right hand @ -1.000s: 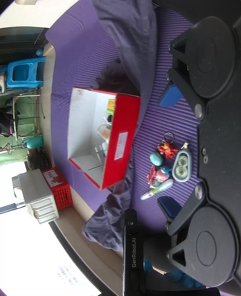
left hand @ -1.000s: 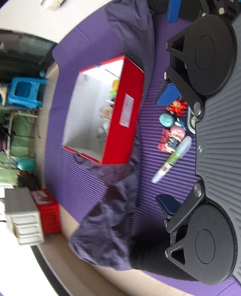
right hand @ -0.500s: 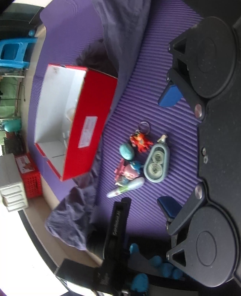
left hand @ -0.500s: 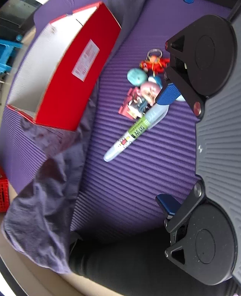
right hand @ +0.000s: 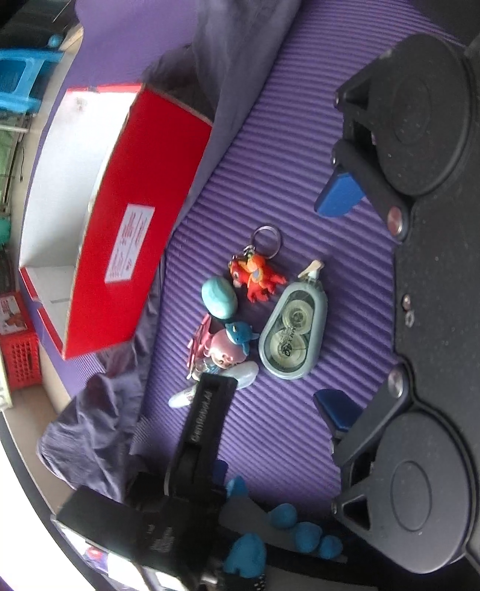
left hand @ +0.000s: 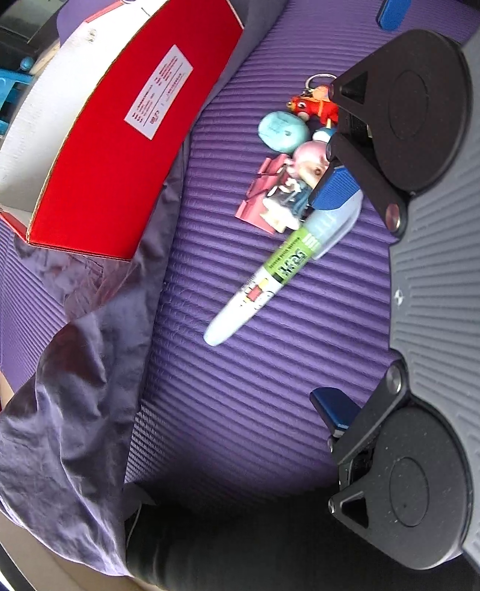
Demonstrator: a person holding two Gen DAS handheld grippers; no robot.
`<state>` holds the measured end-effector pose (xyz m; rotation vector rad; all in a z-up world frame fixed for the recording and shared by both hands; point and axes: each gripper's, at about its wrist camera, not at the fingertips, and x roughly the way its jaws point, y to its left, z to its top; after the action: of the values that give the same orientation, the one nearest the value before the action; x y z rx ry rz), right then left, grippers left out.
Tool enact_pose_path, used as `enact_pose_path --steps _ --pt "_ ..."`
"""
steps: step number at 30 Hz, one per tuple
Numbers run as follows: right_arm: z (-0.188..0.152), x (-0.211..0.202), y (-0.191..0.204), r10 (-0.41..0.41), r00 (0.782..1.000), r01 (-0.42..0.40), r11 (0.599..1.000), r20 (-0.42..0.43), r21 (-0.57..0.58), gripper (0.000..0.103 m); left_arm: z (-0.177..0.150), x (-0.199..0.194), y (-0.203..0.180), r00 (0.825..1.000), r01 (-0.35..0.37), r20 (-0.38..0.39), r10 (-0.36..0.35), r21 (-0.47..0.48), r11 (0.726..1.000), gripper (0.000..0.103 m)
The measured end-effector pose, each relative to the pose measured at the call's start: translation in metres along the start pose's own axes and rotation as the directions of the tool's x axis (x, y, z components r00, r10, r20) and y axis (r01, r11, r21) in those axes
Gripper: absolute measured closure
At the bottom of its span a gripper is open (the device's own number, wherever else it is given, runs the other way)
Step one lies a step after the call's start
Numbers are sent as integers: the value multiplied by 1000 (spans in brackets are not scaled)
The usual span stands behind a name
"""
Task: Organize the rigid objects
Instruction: 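Grasp the white marker with the left tool while the right tool grasps the tape roller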
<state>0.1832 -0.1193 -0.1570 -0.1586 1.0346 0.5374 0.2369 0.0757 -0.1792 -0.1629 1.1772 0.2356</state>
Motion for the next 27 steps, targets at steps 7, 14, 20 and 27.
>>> enact_pose_path --steps 7,14,20,27 --pt "10 20 20 29 1000 -30 984 -7 -175 7 5 6 8 999 33 -23 -34 -41 999 0" --pt "11 39 41 20 999 -28 931 -25 -365 14 9 12 23 998 58 -30 -61 -85 995 0" --pt "12 52 49 16 999 -33 896 -42 -443 24 22 18 35 997 52 -52 -60 -143 988 0" --pt "7 56 54 18 999 -40 860 -48 -509 26 35 32 41 996 31 -77 -45 -181 983 0"
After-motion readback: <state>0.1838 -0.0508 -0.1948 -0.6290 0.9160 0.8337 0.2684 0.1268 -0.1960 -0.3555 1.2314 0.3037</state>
